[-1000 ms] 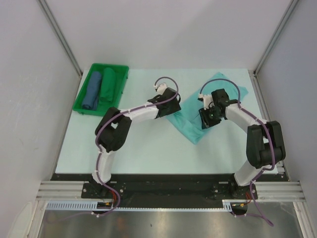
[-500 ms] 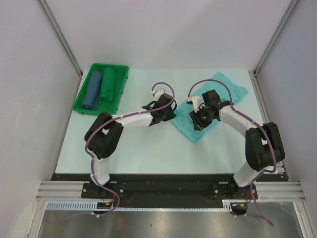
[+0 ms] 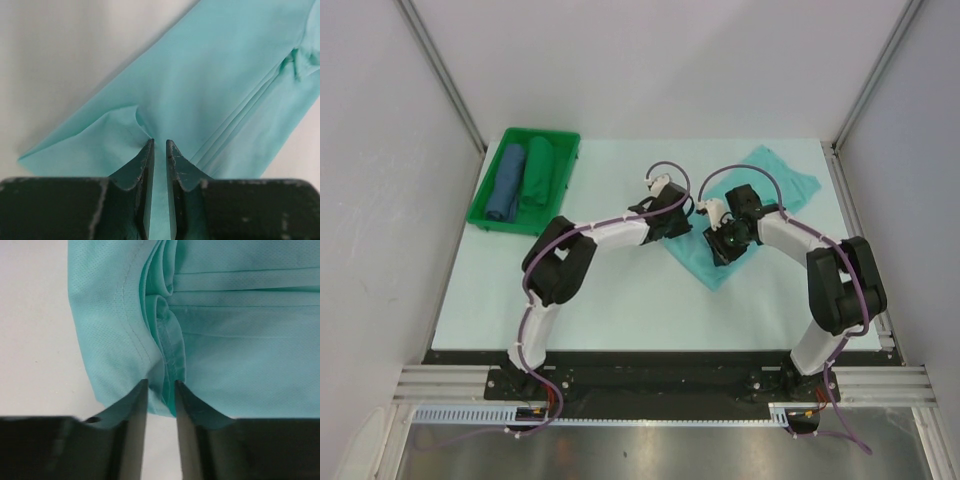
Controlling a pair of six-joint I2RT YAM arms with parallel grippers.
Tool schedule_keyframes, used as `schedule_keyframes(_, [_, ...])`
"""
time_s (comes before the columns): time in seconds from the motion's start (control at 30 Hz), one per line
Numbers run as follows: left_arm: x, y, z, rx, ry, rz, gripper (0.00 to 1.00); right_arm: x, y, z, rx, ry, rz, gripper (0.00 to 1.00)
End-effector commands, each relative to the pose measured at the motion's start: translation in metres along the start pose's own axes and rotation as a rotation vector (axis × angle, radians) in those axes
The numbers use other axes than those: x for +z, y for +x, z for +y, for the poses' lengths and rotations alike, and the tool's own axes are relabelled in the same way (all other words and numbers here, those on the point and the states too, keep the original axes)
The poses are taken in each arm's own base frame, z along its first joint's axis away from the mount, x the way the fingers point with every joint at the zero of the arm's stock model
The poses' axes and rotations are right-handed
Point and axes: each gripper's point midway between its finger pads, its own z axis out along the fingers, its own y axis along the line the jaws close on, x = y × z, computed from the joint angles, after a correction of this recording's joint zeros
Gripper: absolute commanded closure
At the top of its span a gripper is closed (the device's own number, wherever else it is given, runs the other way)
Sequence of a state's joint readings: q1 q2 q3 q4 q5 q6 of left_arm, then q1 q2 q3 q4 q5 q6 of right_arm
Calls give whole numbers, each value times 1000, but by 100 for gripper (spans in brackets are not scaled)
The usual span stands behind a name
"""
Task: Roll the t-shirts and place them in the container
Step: Roll the T-shirt to the center of the board.
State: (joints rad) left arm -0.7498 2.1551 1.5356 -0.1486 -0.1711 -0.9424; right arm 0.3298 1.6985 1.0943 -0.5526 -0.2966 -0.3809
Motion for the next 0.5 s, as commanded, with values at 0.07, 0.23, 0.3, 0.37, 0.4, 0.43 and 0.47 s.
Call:
schedule_keyframes(0.07, [11,-16,-21,-6,34,-11,80,-6,-1,-17,22,13,-27,85])
schedule_keyframes(0.23, [4,-29,-24,2,52,-42,73,-10,2,-24,33,23,-30,90])
schedule_keyframes(0.3, [-6,-41,-25,0,56,-68,68,-8,1,-26,35,30,-31,91])
schedule_keyframes(0.37, [-11,-48,-20,3,40,-87,62,-6,1,-28,43,36,-32,91])
schedule_keyframes(0.4, [-15,-53,-19,2,42,-97,61,-4,1,-28,45,32,-30,92])
schedule_keyframes(0.43, [-16,-53,-15,10,35,-97,58,-4,0,-27,45,28,-32,91])
schedule_keyframes(0.47, [-17,-55,-13,18,28,-101,52,-5,1,-27,51,26,-32,86])
